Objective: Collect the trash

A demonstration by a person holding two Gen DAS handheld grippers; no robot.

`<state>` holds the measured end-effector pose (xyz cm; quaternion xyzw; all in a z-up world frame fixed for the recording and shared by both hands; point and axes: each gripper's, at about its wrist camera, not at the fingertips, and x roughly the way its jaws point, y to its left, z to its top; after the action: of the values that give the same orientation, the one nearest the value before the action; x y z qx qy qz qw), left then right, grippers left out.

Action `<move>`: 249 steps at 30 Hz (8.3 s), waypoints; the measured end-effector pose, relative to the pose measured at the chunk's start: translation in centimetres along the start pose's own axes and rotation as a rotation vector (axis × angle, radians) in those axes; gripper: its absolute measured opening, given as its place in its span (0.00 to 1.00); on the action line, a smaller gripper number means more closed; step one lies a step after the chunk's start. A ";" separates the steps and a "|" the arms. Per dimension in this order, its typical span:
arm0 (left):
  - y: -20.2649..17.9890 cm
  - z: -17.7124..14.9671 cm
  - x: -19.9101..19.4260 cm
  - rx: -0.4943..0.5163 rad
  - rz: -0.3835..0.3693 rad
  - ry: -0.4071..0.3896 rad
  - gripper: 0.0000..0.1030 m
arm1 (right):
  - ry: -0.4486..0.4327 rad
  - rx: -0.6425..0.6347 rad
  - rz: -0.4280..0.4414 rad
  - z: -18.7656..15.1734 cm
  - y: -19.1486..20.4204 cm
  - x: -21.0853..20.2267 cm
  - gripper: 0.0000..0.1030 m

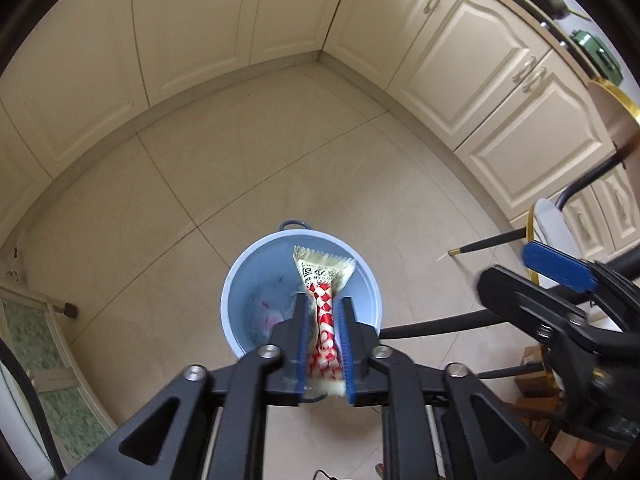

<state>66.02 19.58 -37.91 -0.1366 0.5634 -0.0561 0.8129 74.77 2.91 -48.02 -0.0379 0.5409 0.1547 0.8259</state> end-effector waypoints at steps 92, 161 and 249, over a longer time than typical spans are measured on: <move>-34.5 -16.2 -19.3 0.412 0.050 -0.488 0.99 | -0.401 0.411 -0.303 -17.8 -26.6 -39.4 1.00; -27.5 -15.2 -18.9 0.402 -0.265 -0.322 0.04 | -0.261 0.276 -0.170 -16.0 -21.3 -32.5 0.07; 0.4 -1.1 -5.6 0.024 -0.005 -0.106 0.04 | -0.086 -0.038 0.135 3.0 1.5 -2.4 0.33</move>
<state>62.97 21.18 -33.29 -0.1311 0.5186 -0.0575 0.8429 76.11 4.50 -44.48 -0.0103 0.5032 0.2219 0.8351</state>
